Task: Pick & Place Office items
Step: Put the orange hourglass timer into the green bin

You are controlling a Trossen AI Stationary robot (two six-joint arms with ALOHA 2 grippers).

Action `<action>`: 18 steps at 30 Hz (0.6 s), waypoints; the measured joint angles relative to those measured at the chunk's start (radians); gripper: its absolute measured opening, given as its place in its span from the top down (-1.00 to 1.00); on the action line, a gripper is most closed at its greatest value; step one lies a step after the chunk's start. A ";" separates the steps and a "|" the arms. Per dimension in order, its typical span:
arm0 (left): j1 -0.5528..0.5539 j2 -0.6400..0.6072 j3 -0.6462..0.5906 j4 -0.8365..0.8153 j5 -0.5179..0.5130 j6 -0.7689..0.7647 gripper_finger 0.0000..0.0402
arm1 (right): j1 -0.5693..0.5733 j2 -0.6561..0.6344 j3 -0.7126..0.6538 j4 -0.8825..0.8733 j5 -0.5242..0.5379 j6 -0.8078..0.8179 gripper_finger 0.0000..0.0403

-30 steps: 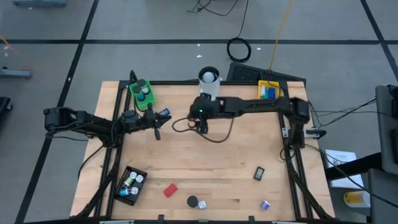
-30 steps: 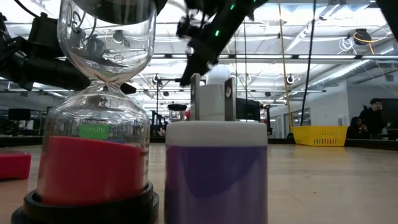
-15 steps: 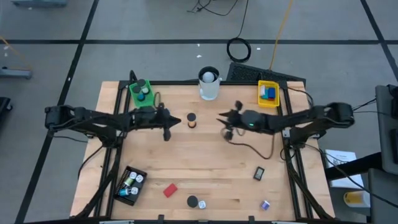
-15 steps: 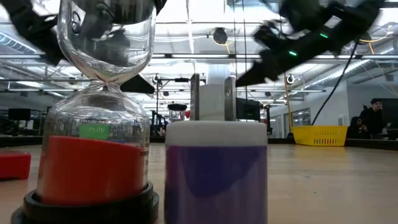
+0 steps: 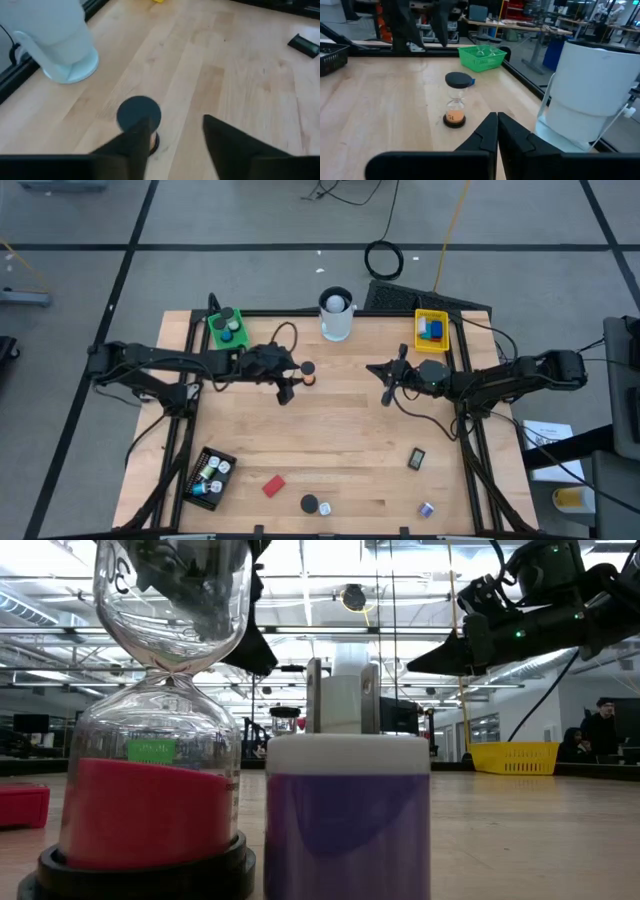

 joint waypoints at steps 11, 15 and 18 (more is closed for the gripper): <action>-0.011 0.186 0.167 -0.074 -0.052 0.050 -0.83 | 0.009 -0.001 0.000 0.006 -0.001 0.001 0.99; 0.002 0.231 0.205 -0.107 -0.131 0.072 -0.94 | 0.009 -0.001 0.000 0.000 -0.001 0.001 0.99; 0.022 0.257 0.212 -0.108 -0.100 0.072 -0.95 | 0.009 -0.001 0.000 0.000 -0.001 0.001 1.00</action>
